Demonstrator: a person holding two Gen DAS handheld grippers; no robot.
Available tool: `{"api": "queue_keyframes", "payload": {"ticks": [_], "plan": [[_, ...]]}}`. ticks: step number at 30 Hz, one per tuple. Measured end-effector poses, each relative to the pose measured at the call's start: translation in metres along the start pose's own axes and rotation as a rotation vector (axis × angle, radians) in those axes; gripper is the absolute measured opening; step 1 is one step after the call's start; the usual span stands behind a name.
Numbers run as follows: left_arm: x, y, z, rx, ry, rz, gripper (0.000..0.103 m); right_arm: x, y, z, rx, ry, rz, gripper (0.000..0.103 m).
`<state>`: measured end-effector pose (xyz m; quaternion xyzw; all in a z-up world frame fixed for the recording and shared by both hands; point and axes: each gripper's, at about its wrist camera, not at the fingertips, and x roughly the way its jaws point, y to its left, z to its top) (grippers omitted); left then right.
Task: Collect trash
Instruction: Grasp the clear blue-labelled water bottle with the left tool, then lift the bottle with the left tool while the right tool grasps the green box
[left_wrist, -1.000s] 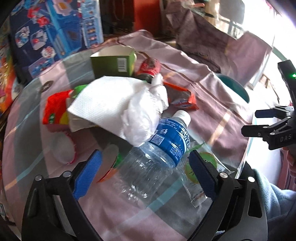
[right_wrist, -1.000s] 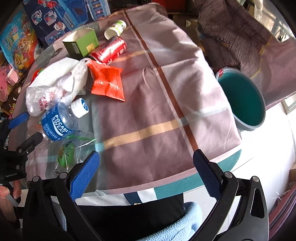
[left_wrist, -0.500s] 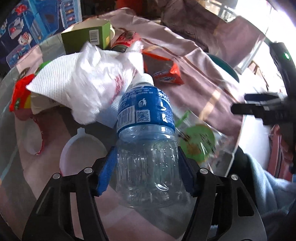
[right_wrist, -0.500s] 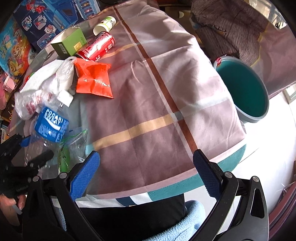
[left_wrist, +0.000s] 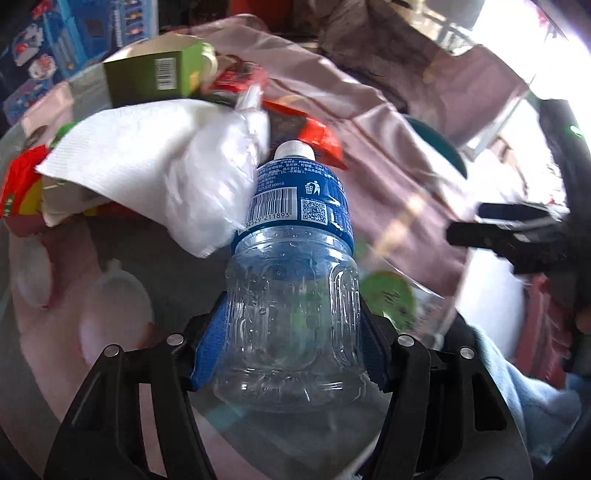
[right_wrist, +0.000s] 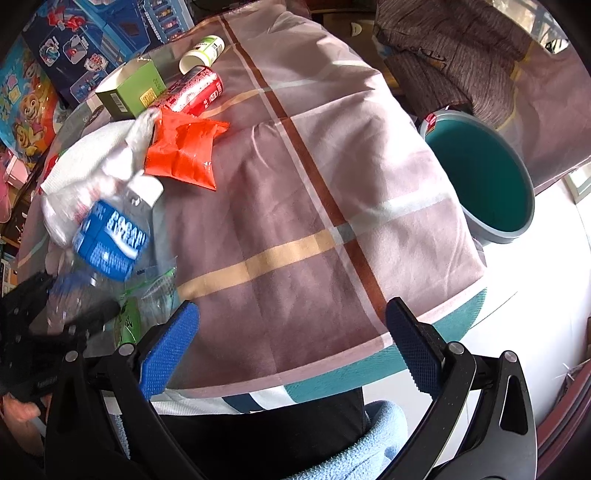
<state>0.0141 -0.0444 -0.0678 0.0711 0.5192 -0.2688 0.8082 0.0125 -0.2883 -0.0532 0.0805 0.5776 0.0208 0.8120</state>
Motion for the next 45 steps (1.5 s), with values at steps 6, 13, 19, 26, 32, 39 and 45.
{"api": "queue_keyframes", "payload": {"ticks": [6,13,19,26,32,39,45], "plan": [[-0.007,-0.008,0.003,0.028,0.020,0.047,0.069,-0.001,-0.003,0.000,0.005,0.000,0.006,0.097],[-0.006,-0.011,0.019,0.053,0.064,0.069,0.079,-0.003,-0.004,0.000,-0.004,-0.012,0.016,0.097],[0.017,-0.007,0.021,0.057,0.104,0.105,0.068,0.000,-0.015,0.002,0.026,-0.001,0.021,0.097],[-0.010,-0.011,0.015,0.040,0.028,0.088,0.067,-0.002,-0.016,0.008,0.027,0.000,0.024,0.097],[-0.061,0.010,0.011,-0.041,-0.097,0.093,0.067,-0.012,-0.004,0.023,0.007,-0.019,0.030,0.097],[-0.084,0.059,0.028,-0.186,-0.208,0.118,0.067,-0.012,0.029,0.058,-0.068,-0.031,0.042,0.097],[-0.077,0.080,0.059,-0.222,-0.254,0.110,0.067,0.002,0.051,0.115,-0.038,-0.069,0.072,0.097]]}}
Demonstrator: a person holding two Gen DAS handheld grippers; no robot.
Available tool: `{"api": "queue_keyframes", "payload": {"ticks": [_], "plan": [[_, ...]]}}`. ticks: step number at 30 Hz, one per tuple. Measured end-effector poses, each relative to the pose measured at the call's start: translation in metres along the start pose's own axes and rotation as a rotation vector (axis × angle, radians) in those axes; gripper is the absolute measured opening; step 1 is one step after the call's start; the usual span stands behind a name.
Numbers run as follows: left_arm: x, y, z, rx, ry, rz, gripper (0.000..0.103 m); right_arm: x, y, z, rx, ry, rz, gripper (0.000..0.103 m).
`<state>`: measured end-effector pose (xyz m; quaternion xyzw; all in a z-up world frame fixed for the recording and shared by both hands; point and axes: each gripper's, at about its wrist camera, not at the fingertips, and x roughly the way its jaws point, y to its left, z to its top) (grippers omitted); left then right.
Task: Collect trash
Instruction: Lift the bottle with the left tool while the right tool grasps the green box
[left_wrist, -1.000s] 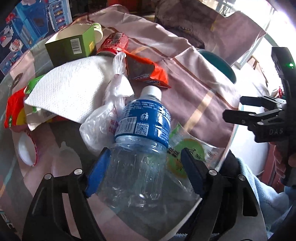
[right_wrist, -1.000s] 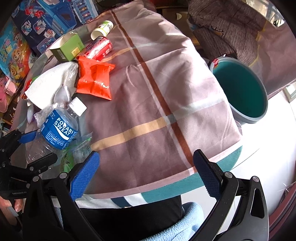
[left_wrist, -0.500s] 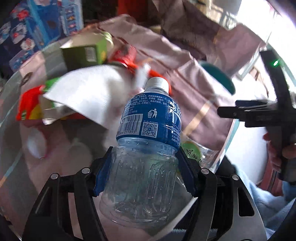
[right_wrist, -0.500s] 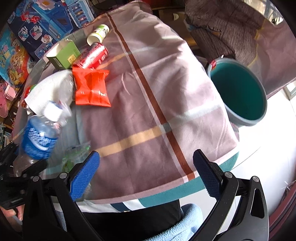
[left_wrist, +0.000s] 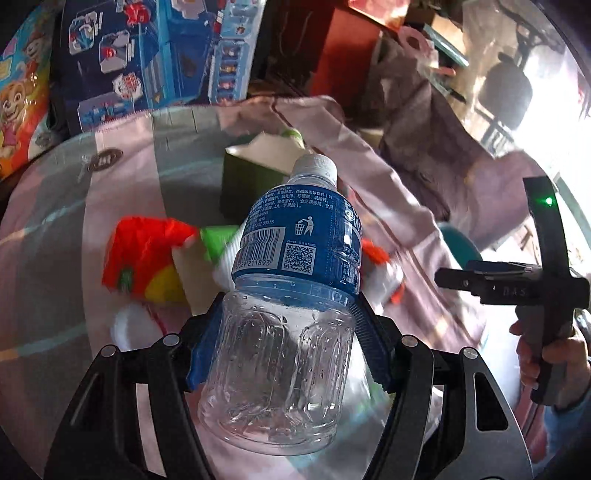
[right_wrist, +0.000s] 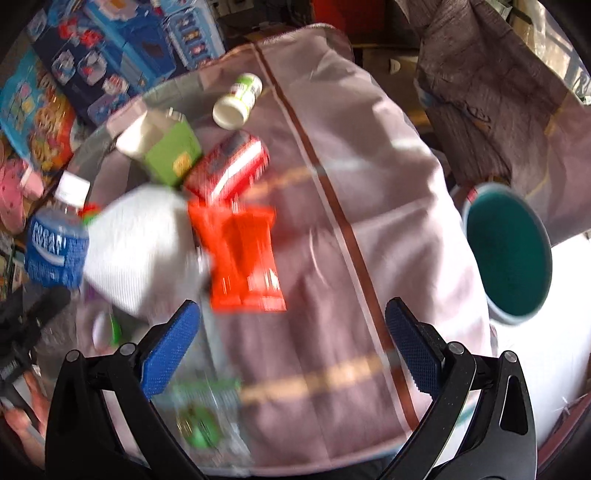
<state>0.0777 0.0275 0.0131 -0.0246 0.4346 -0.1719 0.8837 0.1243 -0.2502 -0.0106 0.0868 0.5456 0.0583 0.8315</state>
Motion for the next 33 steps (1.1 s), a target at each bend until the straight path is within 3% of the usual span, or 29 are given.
{"api": "queue_keyframes", "payload": {"ticks": [5,11,13,15,18,20,22,23,24,33], "plan": [[0.013,0.014,0.035,-0.030,-0.053,0.015,0.067,0.021,0.013,0.043,0.025,0.014,0.022,0.097],[0.023,0.041,0.063,-0.052,-0.080,0.032,0.067,0.030,0.059,0.091,-0.044,0.008,0.080,0.095],[0.025,0.050,0.067,-0.070,-0.082,0.034,0.067,0.035,0.073,0.106,-0.054,0.020,0.110,0.077],[0.027,0.059,0.070,-0.079,-0.078,0.035,0.067,0.044,0.085,0.115,-0.067,0.038,0.131,0.067],[0.029,0.067,0.069,-0.076,-0.070,0.046,0.067,0.065,0.101,0.123,-0.083,0.082,0.124,0.059],[0.031,0.074,0.067,-0.085,-0.061,0.050,0.067,0.081,0.109,0.123,-0.087,0.131,0.132,0.049],[0.032,0.079,0.066,-0.091,-0.056,0.059,0.067,0.094,0.114,0.120,-0.086,0.174,0.157,0.025],[0.032,0.081,0.065,-0.091,-0.056,0.064,0.067,0.095,0.116,0.119,-0.086,0.155,0.154,0.021],[0.032,0.081,0.064,-0.092,-0.057,0.067,0.067,0.094,0.118,0.119,-0.092,0.138,0.147,0.007],[0.011,0.070,0.070,-0.081,-0.102,0.080,0.067,0.035,0.125,0.132,-0.128,-0.029,0.137,0.003]]}}
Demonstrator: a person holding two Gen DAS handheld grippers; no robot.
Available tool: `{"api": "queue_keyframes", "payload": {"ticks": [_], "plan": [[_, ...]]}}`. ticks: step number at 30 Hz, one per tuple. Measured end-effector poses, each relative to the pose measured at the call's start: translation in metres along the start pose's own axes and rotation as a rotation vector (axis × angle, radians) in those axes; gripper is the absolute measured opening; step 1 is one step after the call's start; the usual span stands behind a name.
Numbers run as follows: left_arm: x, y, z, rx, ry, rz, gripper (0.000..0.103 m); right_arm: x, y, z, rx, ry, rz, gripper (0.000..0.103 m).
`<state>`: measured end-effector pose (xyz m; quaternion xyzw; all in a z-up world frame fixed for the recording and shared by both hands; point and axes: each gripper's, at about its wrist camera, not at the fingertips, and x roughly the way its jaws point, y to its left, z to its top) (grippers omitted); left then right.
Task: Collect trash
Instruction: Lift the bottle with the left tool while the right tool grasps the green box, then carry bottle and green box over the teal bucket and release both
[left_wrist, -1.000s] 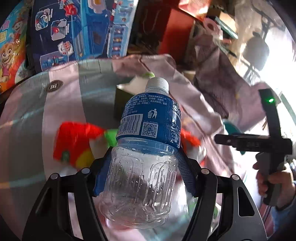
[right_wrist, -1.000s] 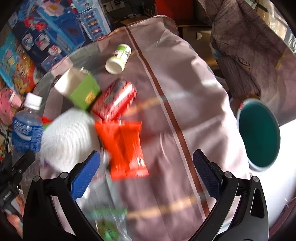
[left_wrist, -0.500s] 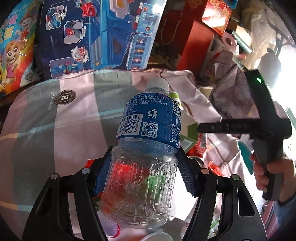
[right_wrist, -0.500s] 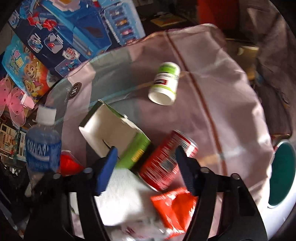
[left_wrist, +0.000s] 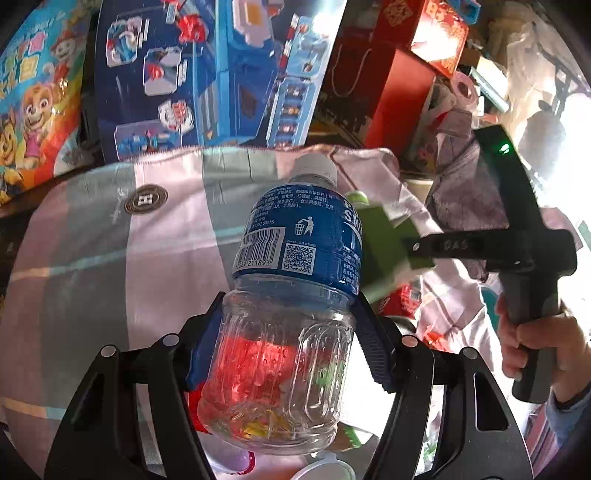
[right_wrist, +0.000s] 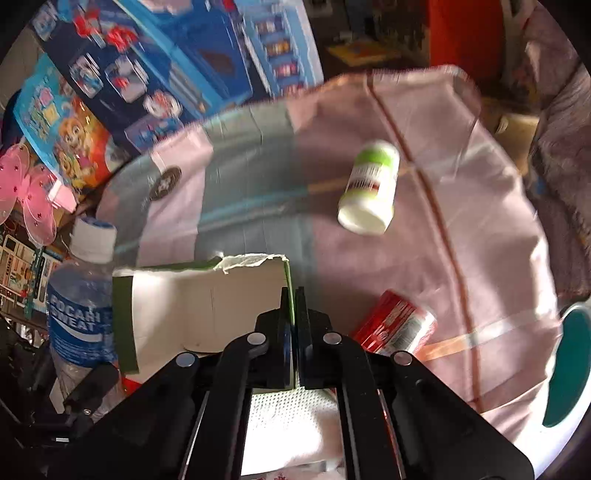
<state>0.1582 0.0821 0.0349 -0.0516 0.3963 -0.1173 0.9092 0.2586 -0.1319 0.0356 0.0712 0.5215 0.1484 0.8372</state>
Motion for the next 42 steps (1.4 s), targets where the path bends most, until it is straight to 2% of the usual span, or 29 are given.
{"api": "queue_keyframes", "payload": {"ticks": [4,10,16,22,26,31,37,42], "plan": [[-0.011,-0.022,0.003,0.043,-0.008,-0.010,0.067,-0.043,-0.025,0.002,0.023,-0.073,-0.024,0.003],[-0.013,-0.079,0.002,0.131,0.002,-0.075,0.067,-0.110,-0.100,-0.021,0.109,-0.160,-0.078,0.003],[0.007,-0.173,-0.007,0.267,0.068,-0.197,0.067,-0.167,-0.199,-0.072,0.235,-0.220,-0.213,0.003],[0.051,-0.290,-0.028,0.432,0.207,-0.307,0.067,-0.203,-0.313,-0.140,0.387,-0.246,-0.390,0.003],[0.086,-0.350,-0.046,0.511,0.290,-0.338,0.067,-0.197,-0.374,-0.177,0.480,-0.207,-0.452,0.003],[0.137,-0.419,-0.070,0.609,0.405,-0.348,0.068,-0.173,-0.426,-0.200,0.564,-0.148,-0.463,0.003],[0.190,-0.461,-0.080,0.669,0.503,-0.347,0.068,-0.138,-0.462,-0.208,0.598,-0.068,-0.463,0.004],[0.234,-0.480,-0.086,0.684,0.558,-0.305,0.068,-0.112,-0.473,-0.207,0.596,-0.006,-0.443,0.005]]}}
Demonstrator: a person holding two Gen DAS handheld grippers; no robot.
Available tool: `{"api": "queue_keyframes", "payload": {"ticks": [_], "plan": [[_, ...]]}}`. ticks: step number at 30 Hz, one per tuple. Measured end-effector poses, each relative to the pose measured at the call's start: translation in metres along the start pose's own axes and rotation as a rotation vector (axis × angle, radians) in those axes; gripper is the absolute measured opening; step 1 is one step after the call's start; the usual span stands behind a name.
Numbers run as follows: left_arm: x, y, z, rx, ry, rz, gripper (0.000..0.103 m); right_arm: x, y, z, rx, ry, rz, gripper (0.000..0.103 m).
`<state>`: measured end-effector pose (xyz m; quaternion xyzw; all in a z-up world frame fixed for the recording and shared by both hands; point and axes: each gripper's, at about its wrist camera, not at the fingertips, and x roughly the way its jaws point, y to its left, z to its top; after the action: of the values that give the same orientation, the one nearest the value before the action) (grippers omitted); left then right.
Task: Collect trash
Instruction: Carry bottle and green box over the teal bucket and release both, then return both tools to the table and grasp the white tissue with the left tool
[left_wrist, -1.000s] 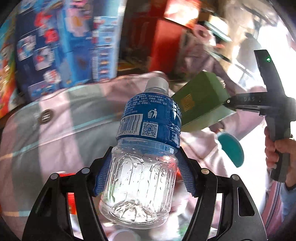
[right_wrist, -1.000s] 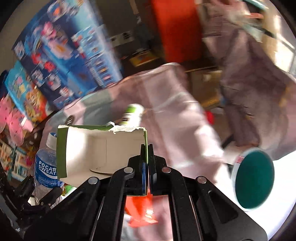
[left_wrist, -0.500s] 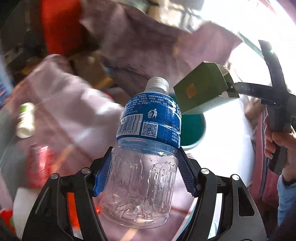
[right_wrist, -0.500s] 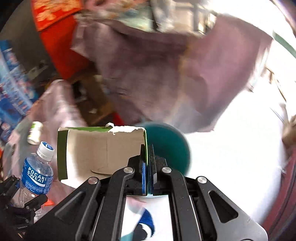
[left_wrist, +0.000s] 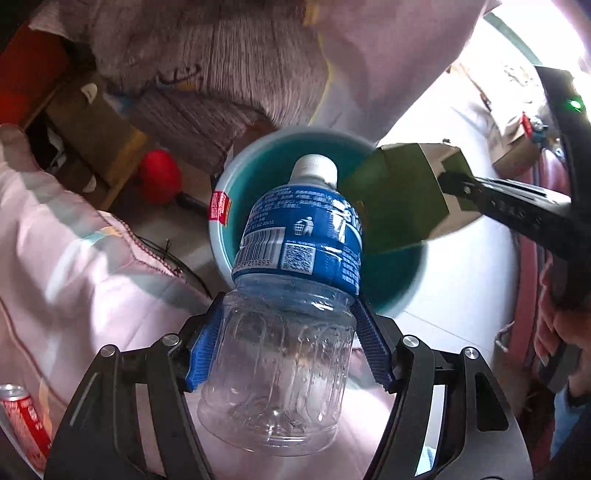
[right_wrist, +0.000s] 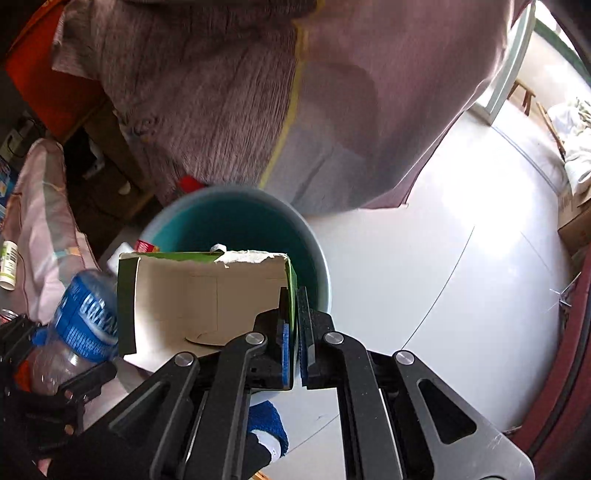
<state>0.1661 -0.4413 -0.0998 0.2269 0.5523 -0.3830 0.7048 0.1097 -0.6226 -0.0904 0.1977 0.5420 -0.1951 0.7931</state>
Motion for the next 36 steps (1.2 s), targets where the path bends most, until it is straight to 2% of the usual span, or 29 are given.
{"api": "queue_keyframes", "payload": {"ticks": [2,5,10,11,12,13,14,16,19,26,36], "plan": [[0.004,0.004,0.003,-0.006,0.001,0.009,0.069,0.006,0.003,-0.001,-0.010,0.016,0.001,0.008],[0.003,0.007,0.010,-0.009,-0.018,-0.006,0.075,0.011,0.003,-0.003,-0.006,0.033,0.018,0.012],[-0.003,0.009,0.003,-0.026,-0.030,-0.010,0.075,0.004,0.003,-0.003,-0.001,0.026,0.032,0.016],[-0.004,0.011,0.001,-0.034,-0.034,-0.014,0.075,0.002,0.004,-0.003,-0.002,0.021,0.030,0.028],[-0.007,0.012,-0.001,-0.040,-0.039,-0.015,0.076,-0.002,0.004,-0.004,-0.001,0.015,0.027,0.046],[-0.011,0.014,-0.005,-0.048,-0.046,-0.014,0.076,-0.005,0.005,-0.004,-0.002,0.006,0.023,0.060],[-0.014,0.014,-0.008,-0.052,-0.052,-0.013,0.078,-0.011,0.006,-0.006,-0.005,-0.005,0.017,0.064],[-0.023,0.017,-0.015,-0.063,-0.069,-0.013,0.082,-0.021,0.007,-0.007,-0.001,-0.006,0.014,0.081],[-0.039,0.020,-0.026,-0.085,-0.108,-0.012,0.092,-0.031,0.012,-0.011,-0.009,-0.009,0.008,0.082],[-0.080,0.029,-0.061,-0.139,-0.166,-0.005,0.098,-0.061,0.038,-0.027,-0.060,-0.012,0.007,0.087],[-0.143,0.068,-0.147,-0.242,-0.248,0.036,0.098,-0.102,0.107,-0.062,-0.202,-0.030,0.044,0.088]]}}
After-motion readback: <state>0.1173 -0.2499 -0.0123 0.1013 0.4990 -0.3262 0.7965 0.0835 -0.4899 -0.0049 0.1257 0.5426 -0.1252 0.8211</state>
